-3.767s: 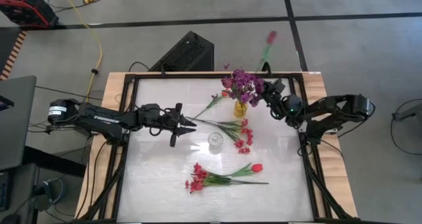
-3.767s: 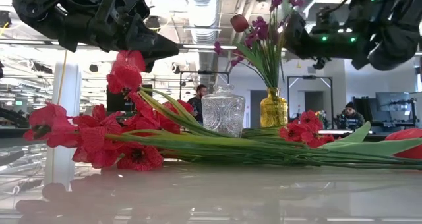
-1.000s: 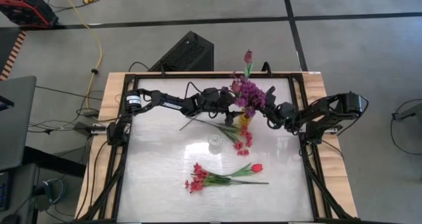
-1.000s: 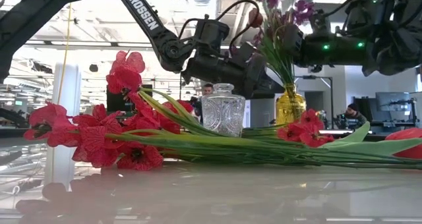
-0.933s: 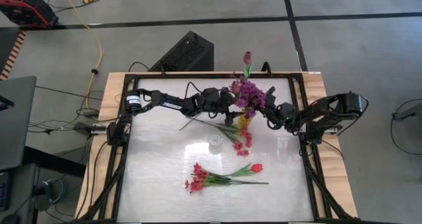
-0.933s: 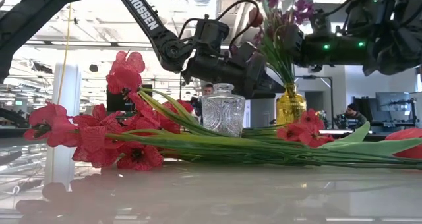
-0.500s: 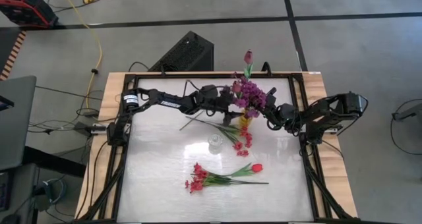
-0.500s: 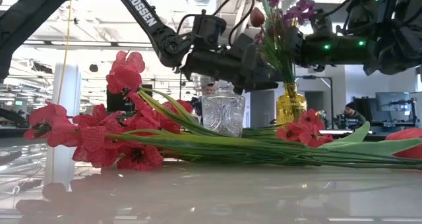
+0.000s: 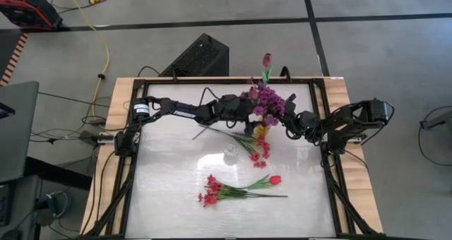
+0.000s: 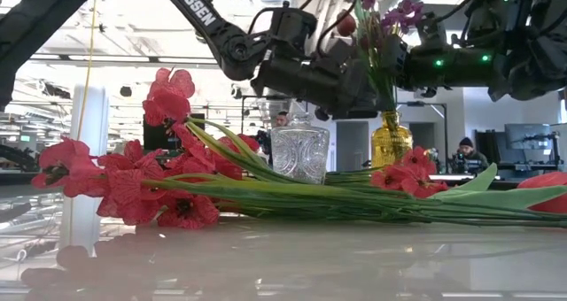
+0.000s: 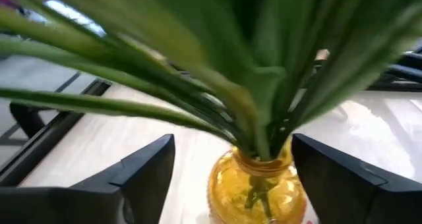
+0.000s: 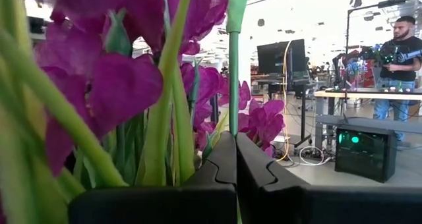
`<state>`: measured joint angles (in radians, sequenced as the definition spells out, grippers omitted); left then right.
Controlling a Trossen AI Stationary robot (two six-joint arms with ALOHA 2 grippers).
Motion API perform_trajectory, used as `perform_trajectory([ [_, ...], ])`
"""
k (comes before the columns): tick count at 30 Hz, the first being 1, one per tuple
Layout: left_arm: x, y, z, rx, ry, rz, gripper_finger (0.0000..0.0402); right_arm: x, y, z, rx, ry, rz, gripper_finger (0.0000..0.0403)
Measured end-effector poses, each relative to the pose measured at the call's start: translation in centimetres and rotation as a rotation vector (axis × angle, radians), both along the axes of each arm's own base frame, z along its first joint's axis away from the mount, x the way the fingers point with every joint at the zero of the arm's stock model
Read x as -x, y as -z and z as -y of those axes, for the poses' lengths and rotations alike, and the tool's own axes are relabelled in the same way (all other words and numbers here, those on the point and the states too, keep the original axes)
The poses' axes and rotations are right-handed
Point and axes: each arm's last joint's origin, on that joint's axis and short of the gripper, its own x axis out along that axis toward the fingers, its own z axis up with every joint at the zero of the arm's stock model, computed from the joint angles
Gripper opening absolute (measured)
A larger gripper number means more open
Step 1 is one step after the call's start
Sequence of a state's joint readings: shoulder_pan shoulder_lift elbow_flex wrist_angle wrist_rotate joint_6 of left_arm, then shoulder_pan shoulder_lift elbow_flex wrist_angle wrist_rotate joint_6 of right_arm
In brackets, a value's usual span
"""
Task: Sort flowers into vase by color
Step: Put the purple flower into the yellow vase
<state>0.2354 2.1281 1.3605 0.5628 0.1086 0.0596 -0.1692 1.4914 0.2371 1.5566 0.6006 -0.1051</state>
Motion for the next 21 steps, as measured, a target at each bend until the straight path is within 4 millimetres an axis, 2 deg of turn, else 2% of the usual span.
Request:
perform_trajectory([
  [4, -0.4, -0.5, 0.3, -0.010, -0.033, 0.011, 0.0326, 0.0, 0.0, 0.0, 0.000, 0.000, 0.000, 0.0016],
  [8, -0.5, -0.6, 0.6, 0.016, -0.057, 0.016, 0.0337, 0.0, 0.0, 0.0, 0.000, 0.000, 0.000, 0.0016],
  [17, -1.4, 2.4, 0.9, 0.069, -0.028, 0.006, 0.0339, 0.0, 0.0, -0.1, -0.002, -0.007, 0.001, 0.0016],
  [21, -1.8, 2.8, 1.2, 0.050, -0.011, 0.020, 0.0339, -0.1, 0.0, -0.2, 0.003, -0.008, -0.005, 0.0016],
])
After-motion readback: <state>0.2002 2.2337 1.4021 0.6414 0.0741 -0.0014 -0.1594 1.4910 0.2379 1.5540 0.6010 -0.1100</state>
